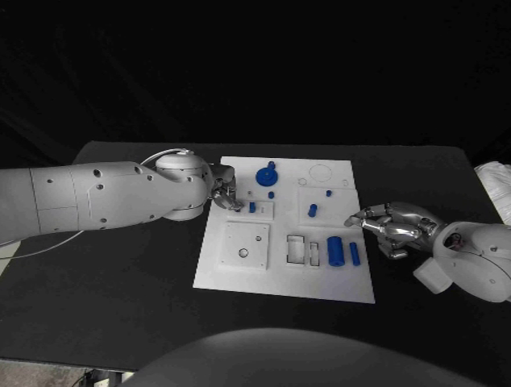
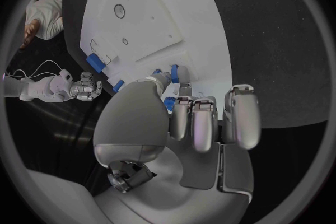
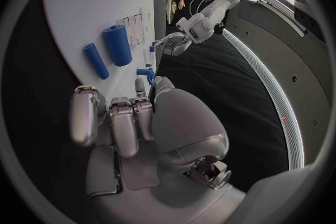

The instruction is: Assemble the parts on the task board

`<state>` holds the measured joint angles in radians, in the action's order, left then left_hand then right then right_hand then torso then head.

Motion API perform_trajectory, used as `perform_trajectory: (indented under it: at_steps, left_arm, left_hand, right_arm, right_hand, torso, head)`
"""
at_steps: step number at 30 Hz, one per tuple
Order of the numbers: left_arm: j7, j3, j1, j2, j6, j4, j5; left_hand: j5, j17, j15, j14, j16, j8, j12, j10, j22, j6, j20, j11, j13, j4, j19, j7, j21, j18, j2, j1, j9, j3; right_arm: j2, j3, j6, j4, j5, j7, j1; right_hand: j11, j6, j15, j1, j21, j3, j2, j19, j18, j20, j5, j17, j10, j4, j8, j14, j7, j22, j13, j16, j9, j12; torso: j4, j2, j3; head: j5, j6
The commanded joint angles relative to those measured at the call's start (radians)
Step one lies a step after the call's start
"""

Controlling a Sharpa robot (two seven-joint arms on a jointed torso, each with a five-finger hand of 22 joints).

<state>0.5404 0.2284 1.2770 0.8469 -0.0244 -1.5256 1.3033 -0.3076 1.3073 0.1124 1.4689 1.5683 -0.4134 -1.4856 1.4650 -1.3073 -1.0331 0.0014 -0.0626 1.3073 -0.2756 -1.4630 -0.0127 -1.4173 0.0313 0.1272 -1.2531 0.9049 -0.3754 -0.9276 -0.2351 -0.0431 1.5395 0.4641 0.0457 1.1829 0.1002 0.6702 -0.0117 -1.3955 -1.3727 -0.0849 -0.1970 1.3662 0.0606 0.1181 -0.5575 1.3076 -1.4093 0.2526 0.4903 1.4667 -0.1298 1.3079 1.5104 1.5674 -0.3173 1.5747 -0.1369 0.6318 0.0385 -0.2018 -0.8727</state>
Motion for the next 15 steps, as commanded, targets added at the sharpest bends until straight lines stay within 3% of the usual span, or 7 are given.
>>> perform_trajectory:
  at_steps: [1,7,15]
  left_arm:
    - [0.008,0.003,-0.004,-0.002,0.012,0.001,-0.001]
    - [0.005,0.003,-0.006,-0.003,0.012,0.003,-0.009]
    - [-0.001,0.003,-0.010,-0.004,0.011,0.006,-0.018]
  left_hand:
    - [-0.003,0.260,-0.004,0.101,0.000,0.006,0.008,0.016,-0.215,0.005,0.004,0.006,0.167,0.000,-0.044,0.003,0.007,0.005,-0.006,0.000,-0.003,0.007]
    - [0.054,0.257,-0.009,0.100,-0.002,0.035,0.018,0.009,-0.213,0.004,0.008,0.012,0.157,-0.014,-0.043,-0.005,0.012,0.006,-0.018,0.048,-0.020,0.045]
    - [0.079,0.255,-0.016,0.099,-0.004,0.077,0.027,0.002,-0.212,0.004,0.014,0.021,0.148,-0.017,-0.042,-0.016,0.018,0.006,-0.037,0.128,-0.047,0.092]
  right_arm:
    - [0.001,0.000,0.017,0.000,0.004,0.005,-0.001]
    - [0.001,0.000,0.017,0.000,0.004,0.005,-0.001]
    - [0.003,0.000,0.018,-0.001,0.004,0.003,-0.001]
  right_hand:
    - [-0.051,-0.009,0.009,-0.019,0.006,0.004,-0.013,-0.005,0.001,-0.002,-0.004,0.263,-0.162,0.001,-0.002,0.104,0.000,0.181,0.060,0.003,0.000,-0.004]
    - [-0.051,-0.009,0.009,-0.020,0.006,0.006,-0.013,-0.005,0.001,-0.002,-0.005,0.263,-0.162,0.000,-0.002,0.104,0.000,0.181,0.060,0.003,0.000,-0.004]
    - [-0.050,-0.010,0.009,-0.023,0.008,0.013,-0.012,-0.006,0.002,-0.002,-0.007,0.263,-0.162,-0.003,-0.002,0.104,0.000,0.180,0.060,0.003,0.000,-0.004]
  torso:
    - [-0.0004,0.000,0.0002]
    - [-0.0002,0.000,-0.0001]
    - [0.0000,0.000,-0.0001]
  head:
    - [0.001,0.000]
    - [0.002,0.000]
    - [0.004,0.000]
